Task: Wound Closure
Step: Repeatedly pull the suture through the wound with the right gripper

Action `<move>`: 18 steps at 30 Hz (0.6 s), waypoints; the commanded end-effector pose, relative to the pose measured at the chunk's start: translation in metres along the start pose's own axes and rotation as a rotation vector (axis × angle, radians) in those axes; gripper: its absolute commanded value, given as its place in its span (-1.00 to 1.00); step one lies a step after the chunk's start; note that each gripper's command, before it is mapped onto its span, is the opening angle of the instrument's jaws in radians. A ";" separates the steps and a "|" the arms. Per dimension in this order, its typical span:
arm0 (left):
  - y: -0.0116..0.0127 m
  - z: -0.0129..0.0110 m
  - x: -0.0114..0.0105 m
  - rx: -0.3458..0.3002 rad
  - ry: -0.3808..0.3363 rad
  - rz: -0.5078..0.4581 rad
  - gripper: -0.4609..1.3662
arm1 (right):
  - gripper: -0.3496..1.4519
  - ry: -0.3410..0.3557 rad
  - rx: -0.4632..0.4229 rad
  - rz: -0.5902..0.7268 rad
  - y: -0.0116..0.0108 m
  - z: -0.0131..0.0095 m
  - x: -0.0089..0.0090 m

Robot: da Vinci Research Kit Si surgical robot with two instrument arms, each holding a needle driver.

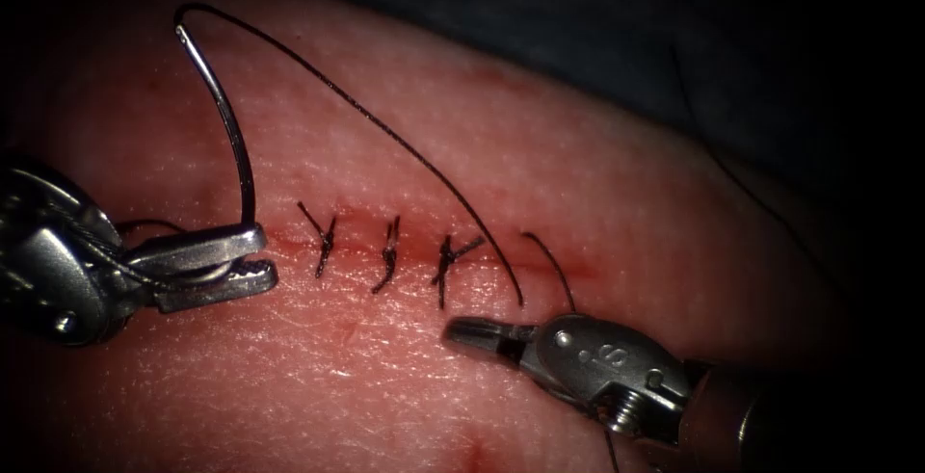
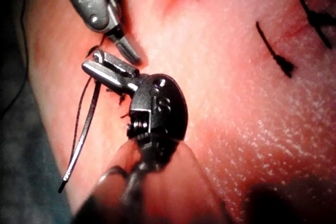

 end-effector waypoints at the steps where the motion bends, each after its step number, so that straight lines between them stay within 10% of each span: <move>1: 0.0000 0.0000 0.0000 -0.007 0.000 0.000 -0.88 | -1.00 0.000 -0.002 -0.001 0.0000 0.0000 -0.0001; 18: -0.0001 -0.0001 0.0001 -0.008 0.001 -0.002 -0.88 | -1.00 0.000 -0.001 -0.001 -0.0002 0.0000 -0.0001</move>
